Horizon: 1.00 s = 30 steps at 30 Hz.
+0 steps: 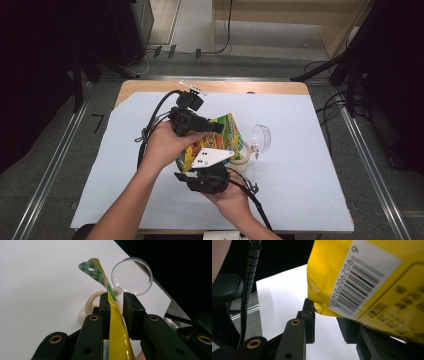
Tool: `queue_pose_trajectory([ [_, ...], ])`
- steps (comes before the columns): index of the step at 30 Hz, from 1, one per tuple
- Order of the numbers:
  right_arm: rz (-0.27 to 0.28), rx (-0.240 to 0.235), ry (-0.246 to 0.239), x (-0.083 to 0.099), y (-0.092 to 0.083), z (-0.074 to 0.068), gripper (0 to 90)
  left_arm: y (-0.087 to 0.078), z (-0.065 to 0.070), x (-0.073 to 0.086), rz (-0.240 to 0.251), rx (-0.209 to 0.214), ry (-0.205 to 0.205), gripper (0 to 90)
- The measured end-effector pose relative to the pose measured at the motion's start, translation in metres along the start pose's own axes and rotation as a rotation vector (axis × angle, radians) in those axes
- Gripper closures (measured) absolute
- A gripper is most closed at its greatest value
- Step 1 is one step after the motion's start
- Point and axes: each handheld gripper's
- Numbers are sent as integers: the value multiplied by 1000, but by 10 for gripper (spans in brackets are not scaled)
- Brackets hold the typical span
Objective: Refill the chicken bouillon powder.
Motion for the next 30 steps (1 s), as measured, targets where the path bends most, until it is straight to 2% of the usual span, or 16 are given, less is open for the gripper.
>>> queue_pose_trajectory([
  [4, -4, -5, 3, -1, 0, 0, 704, -1, 0, 0, 3, -1, -4, 779],
  [7, 1, -6, -1, 0, 0, 1, 706, 0, 4, 1, -2, -7, 11, 778],
  [15, 0, -17, 26, 3, 1, 4, 708, 1, 10, 2, -2, -11, 29, 775],
  [17, 6, -17, 30, 2, 0, 5, 708, 3, 10, -2, -11, -24, 36, 776],
  [26, -7, -30, 57, -1, 1, 13, 707, 8, 3, -13, -45, -13, 13, 780],
  [30, -9, -32, 66, -3, 1, 17, 707, 8, 1, -18, -45, -3, 7, 780],
])
Point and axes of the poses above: each handheld gripper's, and its own axes: y roughly forward along the jaws, x roughly out of its underside, z roughly to its right, and after that the axes turned 15 degrees about -y, right-handed
